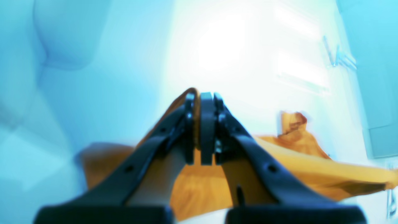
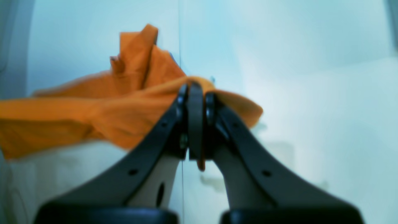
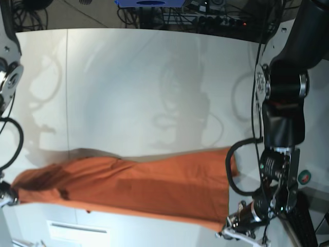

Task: Layout the t-shirt on the table in an organized manner, then fold the t-shirt properly
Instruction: 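Lift the held shirt edge with both grippers and swing it across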

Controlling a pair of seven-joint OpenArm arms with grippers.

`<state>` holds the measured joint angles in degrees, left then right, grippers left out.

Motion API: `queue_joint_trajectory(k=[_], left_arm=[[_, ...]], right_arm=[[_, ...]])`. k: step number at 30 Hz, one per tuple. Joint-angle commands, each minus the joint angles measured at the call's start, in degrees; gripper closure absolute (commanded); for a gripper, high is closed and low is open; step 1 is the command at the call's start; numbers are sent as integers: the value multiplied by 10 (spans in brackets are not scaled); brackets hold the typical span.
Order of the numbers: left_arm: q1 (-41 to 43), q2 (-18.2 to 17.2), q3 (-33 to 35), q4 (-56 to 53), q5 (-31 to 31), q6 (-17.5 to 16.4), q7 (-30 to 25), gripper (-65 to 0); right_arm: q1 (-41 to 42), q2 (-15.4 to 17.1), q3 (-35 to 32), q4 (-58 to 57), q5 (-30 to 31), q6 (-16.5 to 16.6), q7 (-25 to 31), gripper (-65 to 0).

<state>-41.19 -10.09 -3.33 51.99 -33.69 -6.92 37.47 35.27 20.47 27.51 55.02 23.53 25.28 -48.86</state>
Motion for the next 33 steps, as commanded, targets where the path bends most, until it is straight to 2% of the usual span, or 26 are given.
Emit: queue_joint_trajectory(k=[1,4,6,8,12,15,19,21,27,31,33], left_arm=[[-53,3,2,-16,-4,-2,-36,0],[-139,28,3,-89,-4,-2,-82,0],[-192,42,3,-122,-4,-2,-94,0],[-231,49,3,-135,-7,-2,-96,0],[-258,67,-3,-106,-9,-2,-95,0],[-232,68,-4,-56,-10,-2,-75,0],[-149,68,-4,15,-10,-2,-46,0],[-91,67,-3,50,-9,-2,-28,0],[83,51,-3,128,-7,-2,-18,0],[169,45,-2,132,-5,-2,-19,0],[201,45,2,134,-5,-2,-20,0]], right_arm=[[51,21,-24,-1,9,3,30,0],[125,52,-101,-27,9,3,73,0],[169,73,-137,-28,9,2,86,0],[217,87,-157,-27,9,2,84,0],[268,118,-161,-24,10,2,83,0],[253,134,-158,11,12,2,50,0],[127,134,-157,83,14,2,23,0],[46,112,-150,115,12,2,25,0],[-154,11,-18,139,10,2,31,0],[-256,-28,-14,139,10,2,108,0],[-287,-41,-9,139,10,2,127,0]])
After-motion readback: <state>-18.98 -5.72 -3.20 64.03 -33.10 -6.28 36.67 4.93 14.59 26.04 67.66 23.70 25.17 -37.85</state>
